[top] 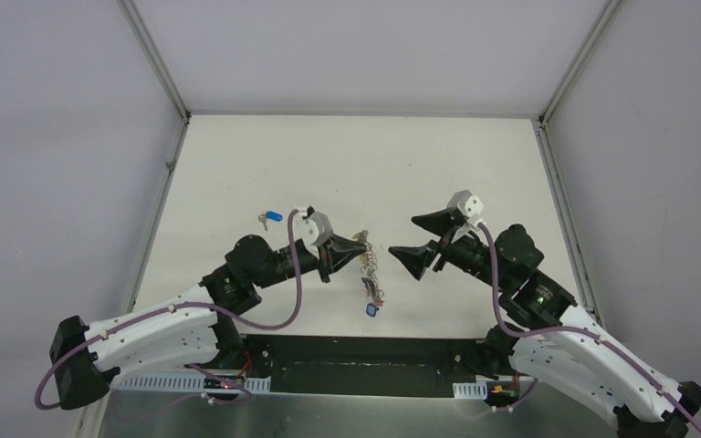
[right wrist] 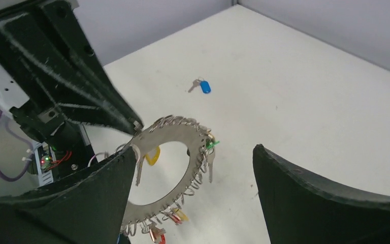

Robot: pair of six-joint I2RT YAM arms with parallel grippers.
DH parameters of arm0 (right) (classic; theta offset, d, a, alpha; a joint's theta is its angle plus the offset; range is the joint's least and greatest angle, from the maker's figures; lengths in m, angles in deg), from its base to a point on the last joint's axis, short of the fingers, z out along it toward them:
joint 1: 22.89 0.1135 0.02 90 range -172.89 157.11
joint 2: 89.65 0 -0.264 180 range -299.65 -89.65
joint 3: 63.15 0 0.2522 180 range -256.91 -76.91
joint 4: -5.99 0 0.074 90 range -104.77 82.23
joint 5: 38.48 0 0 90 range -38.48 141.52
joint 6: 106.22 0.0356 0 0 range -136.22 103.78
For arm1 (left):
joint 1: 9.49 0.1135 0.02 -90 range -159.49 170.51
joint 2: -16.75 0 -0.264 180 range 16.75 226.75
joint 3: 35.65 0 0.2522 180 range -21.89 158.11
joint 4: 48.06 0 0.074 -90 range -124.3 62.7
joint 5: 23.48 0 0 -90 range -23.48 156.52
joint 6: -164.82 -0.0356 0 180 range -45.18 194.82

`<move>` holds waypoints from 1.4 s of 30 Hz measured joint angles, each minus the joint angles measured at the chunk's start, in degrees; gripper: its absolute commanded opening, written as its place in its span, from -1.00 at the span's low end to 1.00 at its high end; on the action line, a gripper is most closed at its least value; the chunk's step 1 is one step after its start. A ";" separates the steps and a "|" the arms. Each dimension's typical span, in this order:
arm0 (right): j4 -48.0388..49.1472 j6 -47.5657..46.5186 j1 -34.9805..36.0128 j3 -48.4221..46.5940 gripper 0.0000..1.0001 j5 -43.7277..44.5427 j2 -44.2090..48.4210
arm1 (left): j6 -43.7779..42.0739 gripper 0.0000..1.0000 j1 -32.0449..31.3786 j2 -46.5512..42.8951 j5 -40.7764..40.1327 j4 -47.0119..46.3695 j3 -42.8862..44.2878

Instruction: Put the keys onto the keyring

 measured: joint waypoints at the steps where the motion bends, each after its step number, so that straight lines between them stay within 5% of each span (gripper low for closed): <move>1: -0.90 0.63 0.00 0.00 0.75 1.38 -0.11 | 2.34 -1.00 2.64 0.94 1.77 -0.17 0.13; 6: -5.22 3.15 0.00 -0.31 0.76 6.10 -1.55 | 13.18 -1.00 16.72 6.21 10.27 -1.81 0.22; 15: -11.89 7.30 0.00 -3.32 0.75 13.99 -7.39 | 17.86 -1.00 33.33 6.56 22.32 0.98 3.63; 20: -13.18 8.94 0.00 -7.04 0.97 17.29 -16.00 | 19.67 -1.00 44.59 4.09 26.99 2.89 4.07; 28: -10.99 10.80 -1.16 -13.81 0.97 16.52 -34.32 | 23.96 -1.00 65.77 2.71 34.12 6.78 5.01; 32: -9.29 13.88 -3.54 -20.76 0.85 12.02 -46.42 | 21.03 -1.00 70.77 1.22 33.57 15.28 8.70; 42: -8.15 19.45 -4.68 -46.42 0.60 2.60 -80.19 | 6.91 -1.00 71.34 -8.35 27.39 36.89 24.09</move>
